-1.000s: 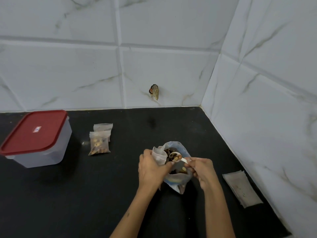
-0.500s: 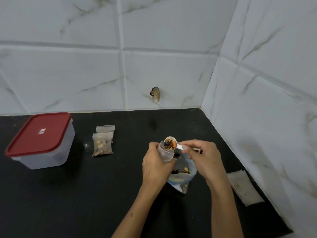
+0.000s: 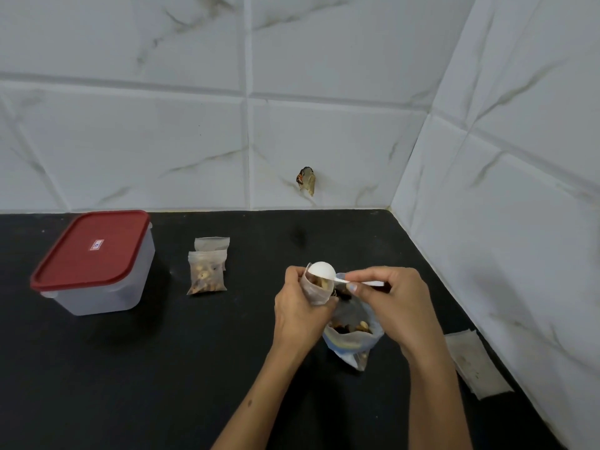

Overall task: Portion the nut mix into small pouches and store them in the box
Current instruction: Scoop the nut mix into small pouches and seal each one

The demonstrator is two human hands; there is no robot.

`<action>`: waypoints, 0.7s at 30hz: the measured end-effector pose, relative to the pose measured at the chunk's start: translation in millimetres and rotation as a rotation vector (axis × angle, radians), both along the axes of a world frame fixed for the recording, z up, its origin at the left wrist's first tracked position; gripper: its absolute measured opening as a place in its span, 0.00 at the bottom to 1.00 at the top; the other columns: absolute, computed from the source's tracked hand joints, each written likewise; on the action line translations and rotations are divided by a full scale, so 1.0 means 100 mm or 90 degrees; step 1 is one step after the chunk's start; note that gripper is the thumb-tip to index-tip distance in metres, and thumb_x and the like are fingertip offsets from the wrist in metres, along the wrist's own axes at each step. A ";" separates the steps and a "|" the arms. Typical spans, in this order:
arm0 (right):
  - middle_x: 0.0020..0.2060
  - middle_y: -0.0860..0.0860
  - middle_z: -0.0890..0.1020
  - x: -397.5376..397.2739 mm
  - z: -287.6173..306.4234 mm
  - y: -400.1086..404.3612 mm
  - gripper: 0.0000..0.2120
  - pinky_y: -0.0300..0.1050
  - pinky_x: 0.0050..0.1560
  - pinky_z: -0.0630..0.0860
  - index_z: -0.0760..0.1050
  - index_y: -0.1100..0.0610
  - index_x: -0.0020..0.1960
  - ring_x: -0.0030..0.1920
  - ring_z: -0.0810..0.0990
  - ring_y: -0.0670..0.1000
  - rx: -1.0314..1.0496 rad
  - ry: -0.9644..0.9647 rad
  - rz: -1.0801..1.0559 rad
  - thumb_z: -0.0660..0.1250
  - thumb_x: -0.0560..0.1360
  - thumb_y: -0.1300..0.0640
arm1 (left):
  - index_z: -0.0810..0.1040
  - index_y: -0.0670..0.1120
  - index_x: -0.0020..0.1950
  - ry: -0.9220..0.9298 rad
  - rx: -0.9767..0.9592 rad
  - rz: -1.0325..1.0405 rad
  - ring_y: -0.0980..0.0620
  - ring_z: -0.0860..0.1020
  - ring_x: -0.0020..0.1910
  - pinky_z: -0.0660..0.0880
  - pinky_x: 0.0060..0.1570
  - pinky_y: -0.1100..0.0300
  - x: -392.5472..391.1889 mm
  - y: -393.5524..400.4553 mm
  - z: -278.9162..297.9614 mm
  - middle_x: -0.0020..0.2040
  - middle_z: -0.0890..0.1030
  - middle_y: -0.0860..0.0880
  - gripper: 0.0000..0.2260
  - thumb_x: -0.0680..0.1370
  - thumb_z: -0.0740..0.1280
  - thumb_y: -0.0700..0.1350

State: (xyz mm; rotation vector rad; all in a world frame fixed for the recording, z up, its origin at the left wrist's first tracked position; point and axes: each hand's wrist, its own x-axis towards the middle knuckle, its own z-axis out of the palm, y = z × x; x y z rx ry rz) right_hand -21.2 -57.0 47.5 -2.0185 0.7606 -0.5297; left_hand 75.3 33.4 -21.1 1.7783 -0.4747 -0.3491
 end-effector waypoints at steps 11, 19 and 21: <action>0.37 0.43 0.84 0.09 0.00 0.06 0.11 0.32 0.41 0.73 0.83 0.47 0.40 0.42 0.82 0.41 0.083 -0.022 -0.028 0.70 0.73 0.62 | 0.68 0.50 0.54 -0.013 0.004 -0.018 0.61 0.76 0.44 0.72 0.36 0.70 0.10 0.04 -0.03 0.46 0.76 0.56 0.20 0.68 0.75 0.42; 0.38 0.46 0.82 0.03 -0.18 -0.09 0.08 0.35 0.39 0.76 0.81 0.51 0.47 0.38 0.80 0.43 0.159 -0.052 -0.164 0.69 0.74 0.63 | 0.69 0.49 0.55 0.036 0.028 -0.015 0.58 0.76 0.45 0.71 0.37 0.68 0.10 0.00 -0.15 0.46 0.76 0.54 0.19 0.69 0.75 0.42; 0.40 0.45 0.81 0.01 -0.34 -0.17 0.07 0.34 0.38 0.72 0.82 0.53 0.50 0.40 0.78 0.42 0.032 0.057 -0.202 0.68 0.74 0.62 | 0.69 0.49 0.54 0.095 0.056 -0.003 0.56 0.76 0.46 0.72 0.37 0.65 0.10 -0.01 -0.22 0.47 0.76 0.53 0.20 0.69 0.75 0.44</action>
